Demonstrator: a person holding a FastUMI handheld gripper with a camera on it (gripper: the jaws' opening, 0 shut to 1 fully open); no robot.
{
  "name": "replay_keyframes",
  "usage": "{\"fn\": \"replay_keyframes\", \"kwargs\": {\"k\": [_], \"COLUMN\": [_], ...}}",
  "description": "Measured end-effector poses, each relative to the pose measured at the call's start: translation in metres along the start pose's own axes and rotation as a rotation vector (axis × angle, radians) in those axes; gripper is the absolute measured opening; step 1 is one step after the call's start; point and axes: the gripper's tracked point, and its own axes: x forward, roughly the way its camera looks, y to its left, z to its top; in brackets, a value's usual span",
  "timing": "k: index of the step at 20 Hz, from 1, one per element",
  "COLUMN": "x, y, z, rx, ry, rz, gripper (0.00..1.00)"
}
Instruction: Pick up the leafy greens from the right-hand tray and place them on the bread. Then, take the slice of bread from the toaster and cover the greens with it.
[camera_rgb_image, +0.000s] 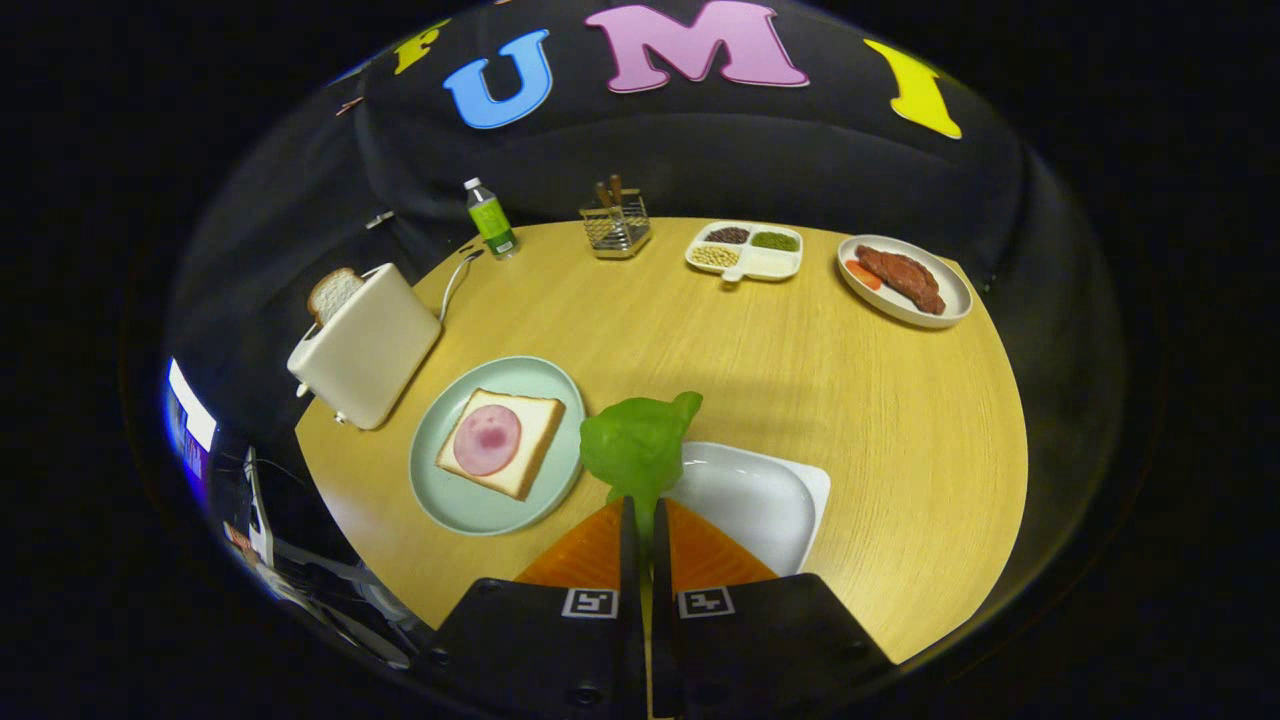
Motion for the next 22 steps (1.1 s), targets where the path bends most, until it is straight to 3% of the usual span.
{"fn": "replay_keyframes", "kwargs": {"k": [8, 13, 22], "x": [0.017, 0.036, 0.072], "y": [0.068, 0.106, 0.139], "z": [0.037, 0.037, 0.028], "rx": [-0.166, -0.242, -0.323], "ry": [-0.036, -0.018, 0.038], "rz": [0.11, 0.174, 0.181], "gripper": [0.07, 0.07, 0.11]}}
